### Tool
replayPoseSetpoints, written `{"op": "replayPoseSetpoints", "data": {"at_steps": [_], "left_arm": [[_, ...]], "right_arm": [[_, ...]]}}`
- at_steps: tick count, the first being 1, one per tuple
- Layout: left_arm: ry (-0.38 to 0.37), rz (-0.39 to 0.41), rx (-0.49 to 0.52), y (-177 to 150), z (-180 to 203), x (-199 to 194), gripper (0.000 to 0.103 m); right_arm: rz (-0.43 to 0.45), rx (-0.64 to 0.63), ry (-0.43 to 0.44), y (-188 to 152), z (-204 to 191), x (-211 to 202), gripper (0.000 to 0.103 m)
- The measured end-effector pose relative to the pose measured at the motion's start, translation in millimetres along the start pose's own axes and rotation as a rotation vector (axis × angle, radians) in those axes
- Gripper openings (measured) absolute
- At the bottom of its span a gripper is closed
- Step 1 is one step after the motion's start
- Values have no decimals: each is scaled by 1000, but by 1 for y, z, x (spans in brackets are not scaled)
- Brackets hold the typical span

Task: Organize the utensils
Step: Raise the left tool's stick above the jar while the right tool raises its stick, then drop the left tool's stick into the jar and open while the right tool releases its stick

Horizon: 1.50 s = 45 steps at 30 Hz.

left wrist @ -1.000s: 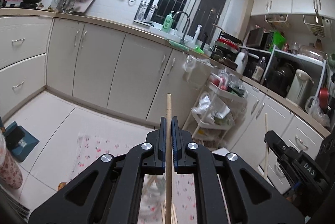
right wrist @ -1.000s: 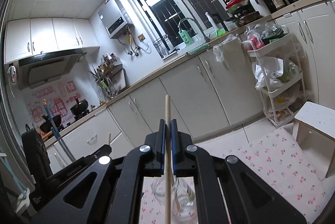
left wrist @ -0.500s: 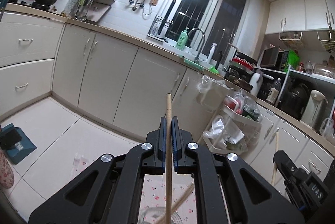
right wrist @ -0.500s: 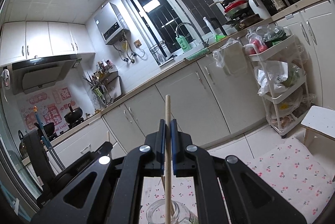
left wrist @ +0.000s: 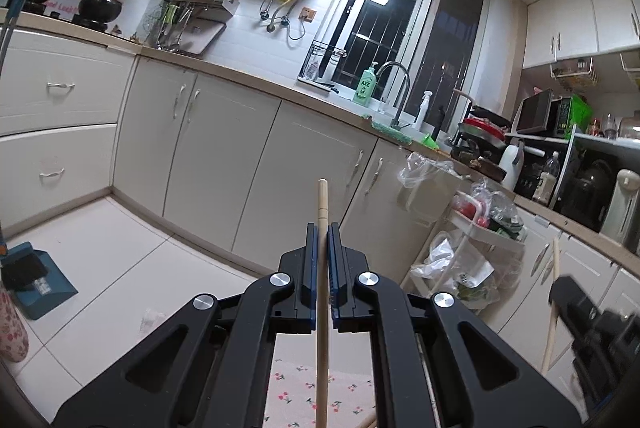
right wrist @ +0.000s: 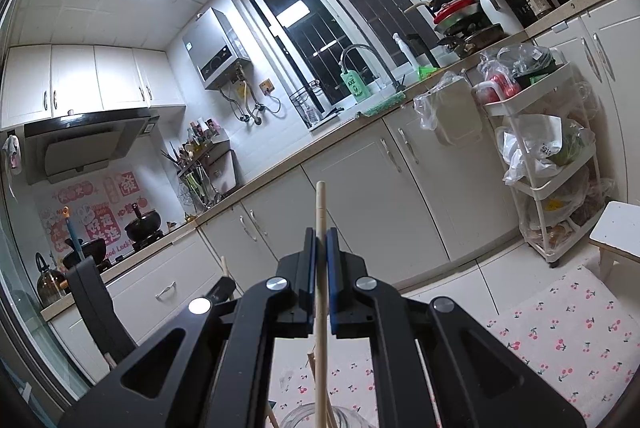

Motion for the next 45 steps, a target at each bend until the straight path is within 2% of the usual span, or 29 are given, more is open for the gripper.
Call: {"op": "replayPoseSetpoints", "data": {"at_steps": [9,17,27,31,39,45], "left_arm": [[17,-37,9,-27,-11,3,5],[1,-77,28,-42,-17,-10,5],[-10,-51,21,-25,-17,-14,5],[-16,-74,41,-29,-16,-18,5],[-25,-116,63,-41,-23,-26,6],[-39,-155,92,-49,-25,-30,6]], "right_arm": [[5,14,-3,-5,0,13,6],[17,38,-23,-11,3,25,6],[3,64,-25,-20,5,35,6],[-1,70,-16,-25,3,37,6],[-45,53,-9,-39,6,32,6],[-133,-2,16,-58,-2,25,6]]}}
Point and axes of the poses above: each gripper's, at about its wrist camera, not at the fingertips, and x roughly the way its jaws point, z to its right, y to its top, the point moved 1 cm from there along x, roughly the way its jaws point, and after that the axes turned 1 degree about z, right-handed, at the moved point
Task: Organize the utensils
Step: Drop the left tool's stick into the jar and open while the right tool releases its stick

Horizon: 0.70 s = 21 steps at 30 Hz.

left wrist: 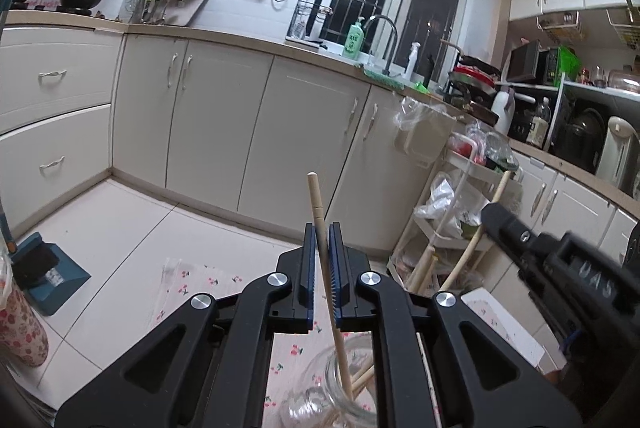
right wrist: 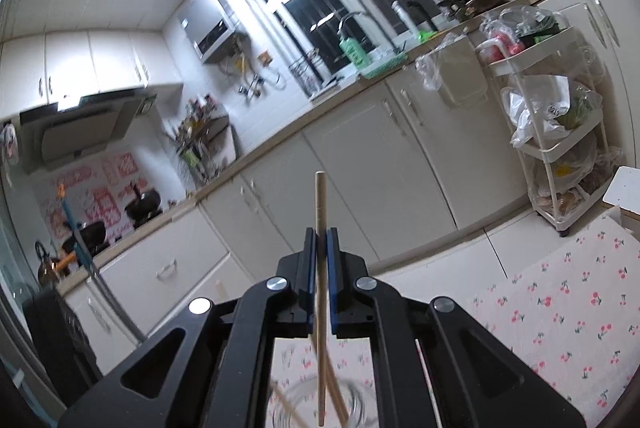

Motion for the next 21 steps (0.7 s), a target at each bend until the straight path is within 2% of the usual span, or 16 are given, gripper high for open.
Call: {"op": "replayPoseSetpoints", "data": {"at_steps": [7,8,9,11,13,17,19,21], "left_arm": [[-17,-47,51,-8,8,-8,6],[-17,-50,57,-8,9,-10,7],[-16,-55,67,-10,10,-13,7],[-18,-68,74,-11,11,-19,9],[-13,-76,80,-13,11,-27,13],[0,-79,88,-16,10,-53,28],[9,-78,83,-18,7,-68,34],[16,-82,75,-22,3,-84,40]], "right_arm": [[-164,-68,-4,-30,-1,-1,8],[-179,-66,-9,-32,2,-3,15],[-189,-61,-15,-33,4,-6,27],[-199,-58,-22,-35,7,-12,32],[-202,-50,-30,-33,12,-23,33],[-210,-35,-76,-30,29,-55,39],[-235,-35,-106,-35,38,-70,40],[-299,-48,-149,-48,49,-83,40]]}}
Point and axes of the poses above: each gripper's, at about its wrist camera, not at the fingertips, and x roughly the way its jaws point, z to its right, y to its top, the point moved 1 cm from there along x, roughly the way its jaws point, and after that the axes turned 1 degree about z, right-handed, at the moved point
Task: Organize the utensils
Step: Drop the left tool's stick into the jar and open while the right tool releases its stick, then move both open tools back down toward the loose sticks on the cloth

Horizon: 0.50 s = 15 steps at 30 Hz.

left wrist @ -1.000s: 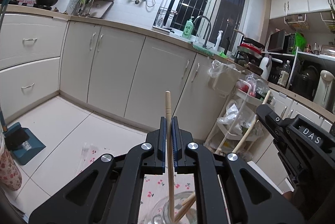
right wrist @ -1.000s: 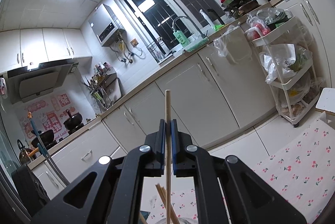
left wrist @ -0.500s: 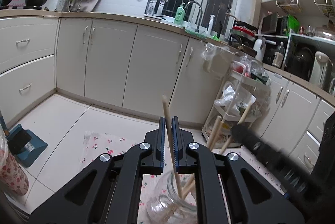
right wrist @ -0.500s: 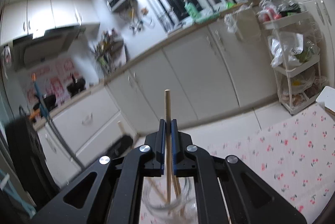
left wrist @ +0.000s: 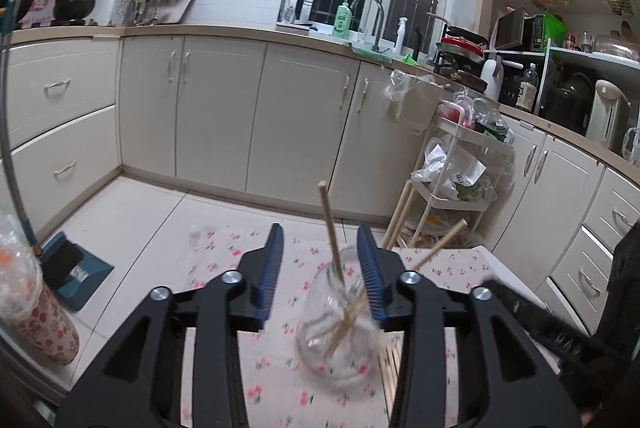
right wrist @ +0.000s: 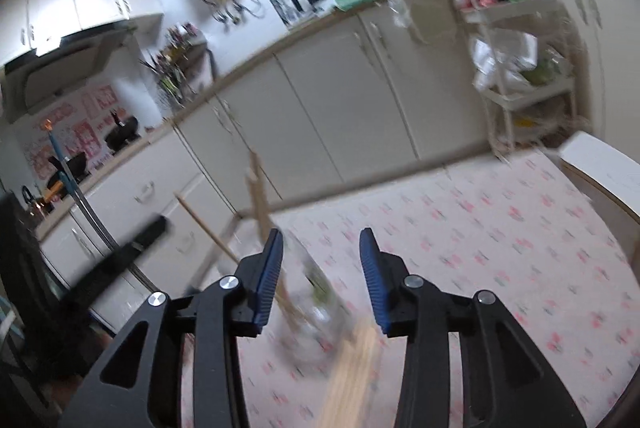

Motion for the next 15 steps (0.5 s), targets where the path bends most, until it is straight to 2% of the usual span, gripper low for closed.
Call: {"op": "replayPoseSetpoints", "data": {"at_steps": [4,8,15], "left_arm": [[14,-42,-13,-19,-5,-24,45],[19,-131,-22,-47,-7,-35,47],[10,-259,-3,-86,6,-30,49]], "right_arm": [[-171,-42,-80,-39,14,7,40],[-252,-109,-109,-61,8,20,40],[-345,-198,-164,-75,-5,41,39]]}}
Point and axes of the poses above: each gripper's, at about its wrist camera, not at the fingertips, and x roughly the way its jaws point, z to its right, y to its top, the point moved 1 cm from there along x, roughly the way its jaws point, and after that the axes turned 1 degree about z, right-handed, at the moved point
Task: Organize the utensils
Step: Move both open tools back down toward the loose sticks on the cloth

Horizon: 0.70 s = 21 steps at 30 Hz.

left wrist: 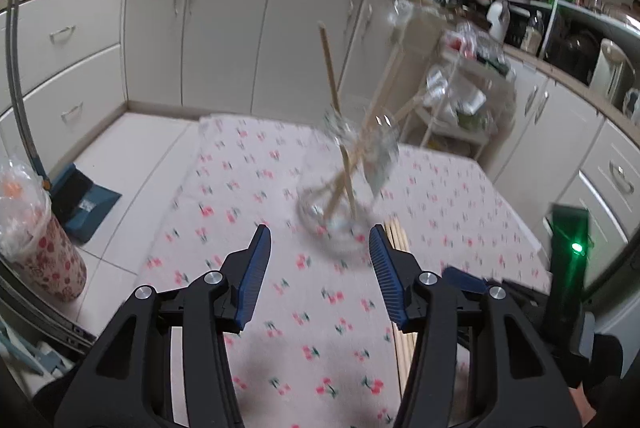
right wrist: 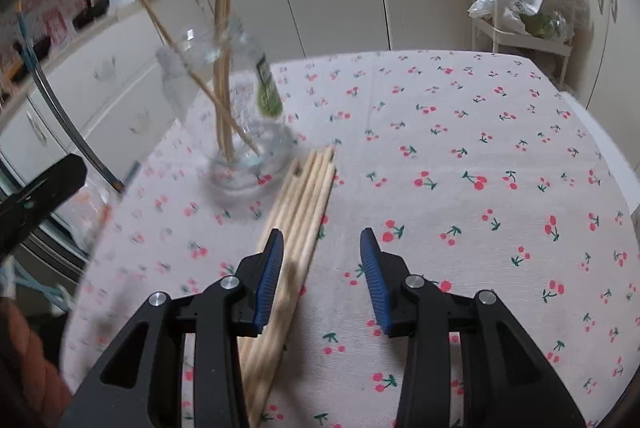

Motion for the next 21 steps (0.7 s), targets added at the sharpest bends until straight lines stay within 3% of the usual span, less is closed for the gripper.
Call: {"op": "replayPoseSetpoints", "data": {"at_steps": [7,11,21], "left_arm": [[-17,-117,66,-15,31,29,51],[-27,-182,70,-18,44,51,51],[51,-270,115,-25,61,86,51]], "right_arm": [[-23,-44,-60,-9,17,-9,33],[-29,-24,-57,-13,31,-15,31],[-18,3,13,-17,46,-22,30]]}}
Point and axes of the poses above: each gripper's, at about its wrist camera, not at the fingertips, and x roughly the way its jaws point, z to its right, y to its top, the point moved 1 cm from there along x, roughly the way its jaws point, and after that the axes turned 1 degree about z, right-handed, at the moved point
